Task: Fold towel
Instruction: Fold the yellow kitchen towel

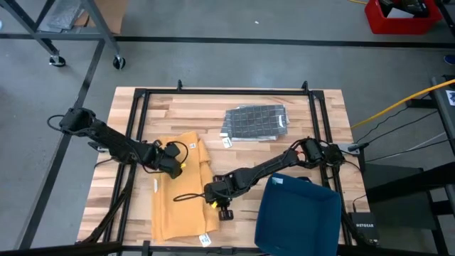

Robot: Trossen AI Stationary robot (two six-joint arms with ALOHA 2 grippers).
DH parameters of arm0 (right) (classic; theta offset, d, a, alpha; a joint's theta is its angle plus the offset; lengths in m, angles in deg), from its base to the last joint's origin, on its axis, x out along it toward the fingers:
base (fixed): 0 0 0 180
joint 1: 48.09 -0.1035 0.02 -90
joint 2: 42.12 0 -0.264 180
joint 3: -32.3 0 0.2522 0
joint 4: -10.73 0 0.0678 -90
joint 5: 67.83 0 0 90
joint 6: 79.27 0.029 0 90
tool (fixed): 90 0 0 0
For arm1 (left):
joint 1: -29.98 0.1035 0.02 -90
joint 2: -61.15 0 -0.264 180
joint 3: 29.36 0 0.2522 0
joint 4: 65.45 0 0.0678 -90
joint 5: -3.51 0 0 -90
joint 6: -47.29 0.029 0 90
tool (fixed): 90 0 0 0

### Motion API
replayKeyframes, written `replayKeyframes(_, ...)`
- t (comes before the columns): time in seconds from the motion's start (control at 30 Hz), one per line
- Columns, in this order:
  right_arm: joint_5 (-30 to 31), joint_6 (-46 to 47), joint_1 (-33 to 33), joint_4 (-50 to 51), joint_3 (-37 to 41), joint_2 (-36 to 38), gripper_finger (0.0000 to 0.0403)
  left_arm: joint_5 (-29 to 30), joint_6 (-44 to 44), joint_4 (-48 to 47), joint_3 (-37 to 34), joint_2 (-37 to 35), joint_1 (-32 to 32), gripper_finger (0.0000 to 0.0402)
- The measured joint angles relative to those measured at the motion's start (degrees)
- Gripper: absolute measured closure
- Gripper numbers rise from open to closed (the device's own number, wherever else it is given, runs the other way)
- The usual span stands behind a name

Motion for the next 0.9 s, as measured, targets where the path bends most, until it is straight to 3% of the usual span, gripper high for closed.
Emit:
replayKeyframes(0.23,0.28,0.00,-2.19,-1.56,0.00,0.00,0.0393,0.38,12.68,8.21,-0.72,0.03,8.95,0.0400)
replayKeyframes(0.3,2.99,0.00,-2.73,-2.18,0.00,0.00,0.0393,0.38,15.63,9.44,-0.49,-0.26,10.56,0.0400)
replayKeyframes(0.4,8.13,1.44,-3.11,-2.34,-0.02,0.00,0.0393,0.47,21.25,10.46,1.05,-1.66,11.65,0.0400)
replayKeyframes(0.6,9.00,2.34,-2.91,-0.23,-0.02,0.00,0.0393,-0.34,37.84,8.07,6.13,-7.67,11.32,0.0400)
replayKeyframes(0.77,6.09,3.93,-2.96,3.73,-0.02,0.00,0.0363,-10.40,46.65,-1.61,10.73,-14.81,9.57,0.0400)
replayKeyframes(0.9,7.25,3.87,-3.02,5.23,-0.02,0.00,0.0308,-20.00,45.13,-12.00,13.50,-20.41,7.66,0.0400)
